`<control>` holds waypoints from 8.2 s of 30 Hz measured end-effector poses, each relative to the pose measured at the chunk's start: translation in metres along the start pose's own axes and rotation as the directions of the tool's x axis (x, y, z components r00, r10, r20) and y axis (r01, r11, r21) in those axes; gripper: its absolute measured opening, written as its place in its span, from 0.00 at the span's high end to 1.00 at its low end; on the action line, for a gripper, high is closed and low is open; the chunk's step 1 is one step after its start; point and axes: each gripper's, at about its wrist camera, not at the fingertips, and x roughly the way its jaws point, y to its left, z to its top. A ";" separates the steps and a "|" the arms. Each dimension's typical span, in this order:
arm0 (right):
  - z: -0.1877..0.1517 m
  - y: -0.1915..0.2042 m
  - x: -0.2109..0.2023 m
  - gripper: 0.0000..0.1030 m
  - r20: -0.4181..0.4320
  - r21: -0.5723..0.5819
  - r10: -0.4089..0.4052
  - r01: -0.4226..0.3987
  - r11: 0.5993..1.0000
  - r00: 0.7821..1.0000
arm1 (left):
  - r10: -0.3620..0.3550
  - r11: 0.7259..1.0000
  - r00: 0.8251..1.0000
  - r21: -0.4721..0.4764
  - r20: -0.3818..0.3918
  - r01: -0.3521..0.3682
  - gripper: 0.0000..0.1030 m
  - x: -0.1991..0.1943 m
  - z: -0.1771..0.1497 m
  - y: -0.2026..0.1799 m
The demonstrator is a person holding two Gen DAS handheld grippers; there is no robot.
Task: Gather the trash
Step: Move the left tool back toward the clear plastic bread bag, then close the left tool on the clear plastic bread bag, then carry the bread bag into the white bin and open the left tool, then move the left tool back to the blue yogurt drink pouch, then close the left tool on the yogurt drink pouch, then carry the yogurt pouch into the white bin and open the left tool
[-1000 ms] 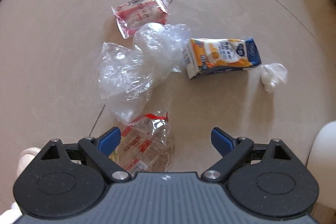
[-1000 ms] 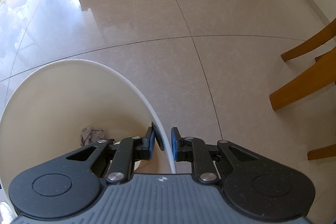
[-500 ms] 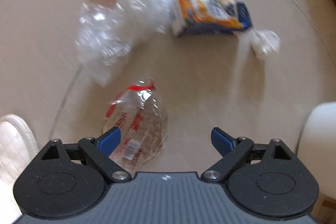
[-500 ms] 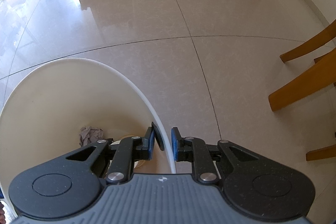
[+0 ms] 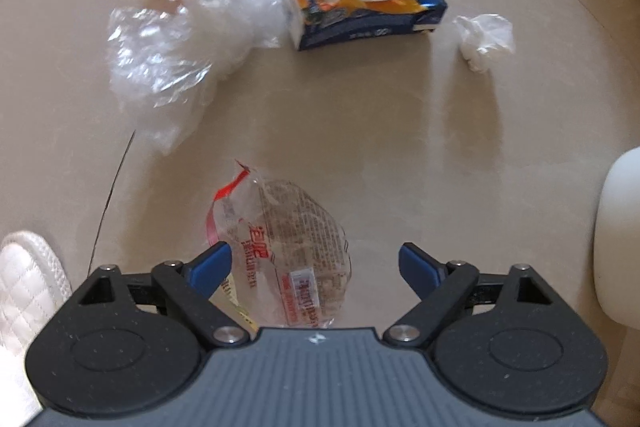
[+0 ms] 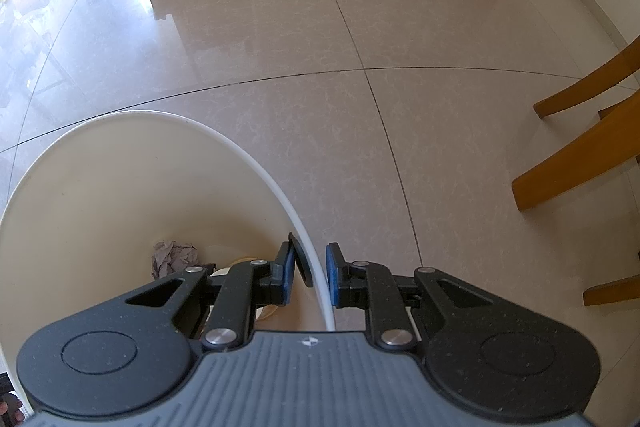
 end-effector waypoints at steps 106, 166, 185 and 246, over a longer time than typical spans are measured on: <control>-0.001 -0.003 0.001 0.80 0.006 0.012 0.008 -0.008 1.000 1.000 | 0.036 0.846 0.999 0.531 0.040 -0.052 0.48 0.025 -0.015 -0.070; 0.000 -0.016 -0.002 0.81 0.006 0.025 0.042 -0.042 0.999 0.999 | -0.332 0.678 0.934 0.722 0.134 0.138 0.12 -0.275 0.064 -0.233; 0.001 -0.011 -0.003 0.81 0.002 0.026 0.030 -0.030 0.999 1.000 | -0.103 0.853 0.983 0.521 0.154 0.008 0.12 -0.035 0.123 -0.086; 0.000 0.004 -0.011 0.78 0.016 0.001 -0.004 0.004 1.000 1.000 | -0.377 0.425 0.926 0.883 -0.026 0.198 0.67 -0.276 0.051 -0.237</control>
